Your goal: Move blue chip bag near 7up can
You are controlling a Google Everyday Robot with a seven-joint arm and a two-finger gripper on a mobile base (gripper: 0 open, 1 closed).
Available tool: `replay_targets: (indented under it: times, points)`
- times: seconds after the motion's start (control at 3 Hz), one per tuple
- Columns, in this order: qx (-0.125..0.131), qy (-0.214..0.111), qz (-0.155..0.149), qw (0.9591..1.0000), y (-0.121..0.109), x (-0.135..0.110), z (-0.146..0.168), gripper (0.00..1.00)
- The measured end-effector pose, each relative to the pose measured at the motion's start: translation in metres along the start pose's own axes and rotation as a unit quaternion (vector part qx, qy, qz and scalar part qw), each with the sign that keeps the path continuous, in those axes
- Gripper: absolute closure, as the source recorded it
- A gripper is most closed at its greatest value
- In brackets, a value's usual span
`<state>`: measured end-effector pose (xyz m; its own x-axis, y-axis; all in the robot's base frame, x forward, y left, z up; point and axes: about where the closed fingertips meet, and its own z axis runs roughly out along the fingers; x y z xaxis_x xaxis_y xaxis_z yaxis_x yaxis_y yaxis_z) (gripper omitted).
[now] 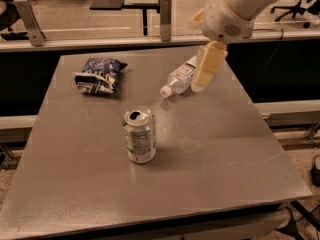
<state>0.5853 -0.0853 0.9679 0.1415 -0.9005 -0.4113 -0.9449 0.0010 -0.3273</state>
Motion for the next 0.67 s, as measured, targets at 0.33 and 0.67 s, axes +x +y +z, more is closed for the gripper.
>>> replay_targets:
  times: [0.33,0.67]
  points:
    - [-0.017,-0.024,-0.012,0.9995,-0.023,-0.029,0.041,0.0]
    - [-0.027,-0.032,0.0,0.9991,-0.036,-0.048,0.07,0.0]
